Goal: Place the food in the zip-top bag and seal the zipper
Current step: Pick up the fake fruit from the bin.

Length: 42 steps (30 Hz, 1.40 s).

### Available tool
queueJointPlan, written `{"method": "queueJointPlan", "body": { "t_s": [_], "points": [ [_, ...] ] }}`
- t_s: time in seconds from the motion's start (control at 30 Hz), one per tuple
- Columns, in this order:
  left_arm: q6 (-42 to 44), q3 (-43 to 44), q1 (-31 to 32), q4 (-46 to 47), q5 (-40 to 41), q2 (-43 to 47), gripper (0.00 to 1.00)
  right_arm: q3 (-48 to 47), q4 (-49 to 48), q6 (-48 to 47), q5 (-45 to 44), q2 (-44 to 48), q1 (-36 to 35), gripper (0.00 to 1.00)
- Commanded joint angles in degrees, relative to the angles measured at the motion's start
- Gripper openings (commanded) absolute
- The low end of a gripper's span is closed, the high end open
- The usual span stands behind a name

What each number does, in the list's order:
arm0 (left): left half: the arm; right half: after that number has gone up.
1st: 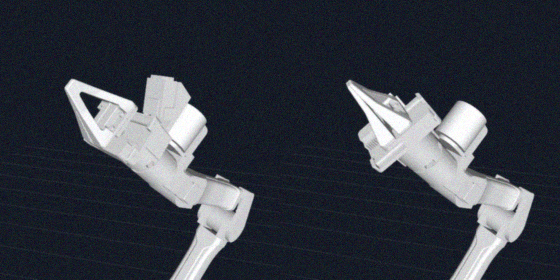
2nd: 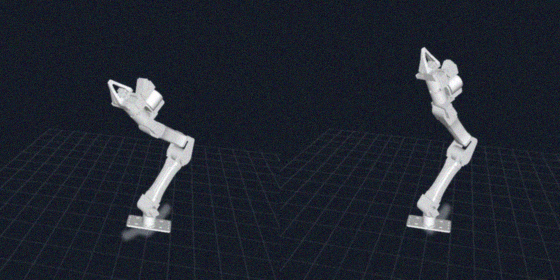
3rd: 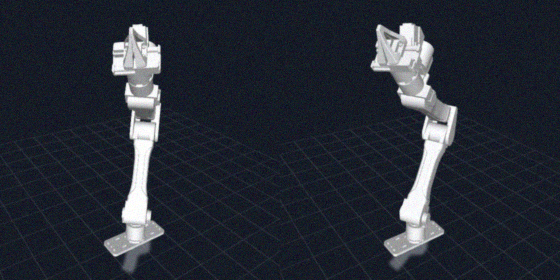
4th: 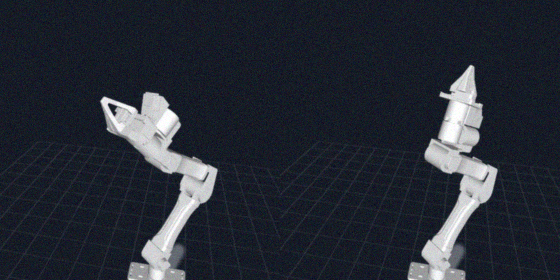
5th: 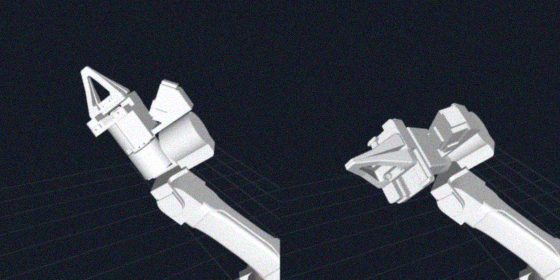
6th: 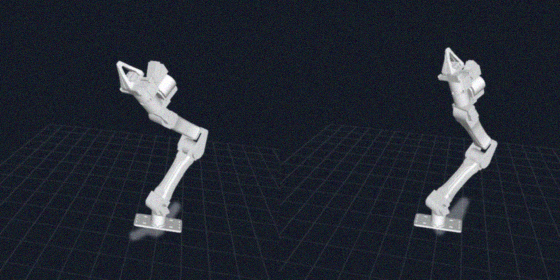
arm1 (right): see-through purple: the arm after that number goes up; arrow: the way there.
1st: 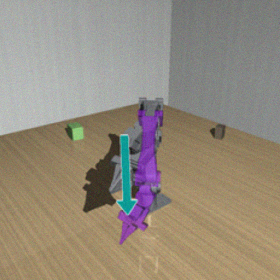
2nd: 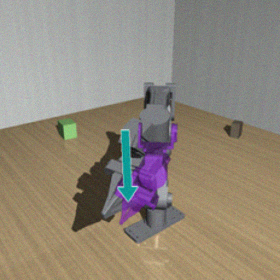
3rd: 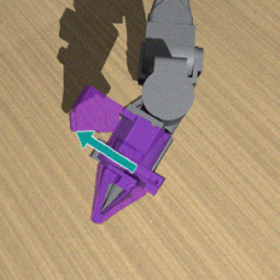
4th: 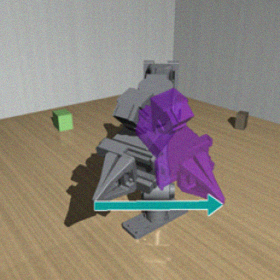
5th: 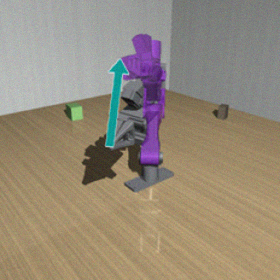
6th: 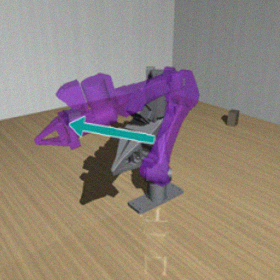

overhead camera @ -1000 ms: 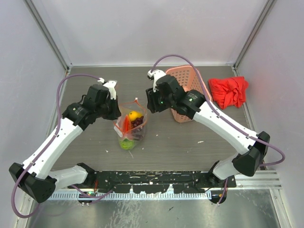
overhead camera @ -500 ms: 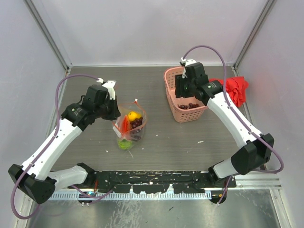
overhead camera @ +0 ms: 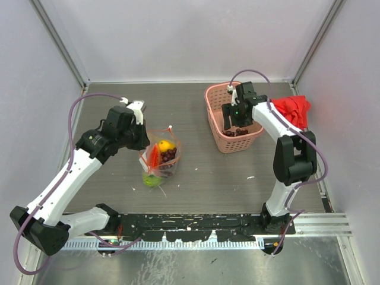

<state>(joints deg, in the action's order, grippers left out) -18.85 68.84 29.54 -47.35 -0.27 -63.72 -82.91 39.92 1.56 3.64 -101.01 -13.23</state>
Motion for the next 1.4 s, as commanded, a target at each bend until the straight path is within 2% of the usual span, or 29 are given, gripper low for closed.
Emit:
{"method": "queueJointPlan", "body": {
  "t_s": [0.0,0.27,0.5,0.63,0.87,0.93,1.2,1.37],
  "points": [
    [0.0,0.2,-0.6,2.4,-0.4,1.6,0.00,-1.4,0.8,-5.1,4.5,-3.0,-0.1,0.74],
    [-0.1,0.1,-0.8,2.4,-0.9,1.4,0.00,-2.4,1.5,-7.1,4.6,-9.8,-0.1,0.85],
    [-0.3,0.0,-1.1,2.6,-1.2,1.4,0.00,-2.3,2.2,-7.6,1.9,-14.5,-0.1,0.84],
    [-0.3,-0.1,-1.2,2.7,-1.4,1.4,0.00,-2.6,2.3,-7.2,0.5,-16.2,-0.1,0.71],
    [-0.4,-0.3,-1.5,2.8,-1.7,1.5,0.00,-2.9,1.0,-5.1,0.4,-14.7,-0.1,0.29],
    [-0.4,-0.4,-1.6,2.9,-1.9,1.5,0.00,-2.6,0.4,-4.4,-0.3,-13.3,-0.1,0.21],
    [-0.5,-0.5,-1.8,3.0,-2.8,1.4,0.00,-0.4,-3.7,-1.7,-2.4,-5.4,-0.1,0.01],
    [-0.6,-0.6,-2.1,3.2,-3.5,1.3,0.00,0.6,-6.2,0.1,-3.5,0.4,0.0,0.01]
  ]
}}
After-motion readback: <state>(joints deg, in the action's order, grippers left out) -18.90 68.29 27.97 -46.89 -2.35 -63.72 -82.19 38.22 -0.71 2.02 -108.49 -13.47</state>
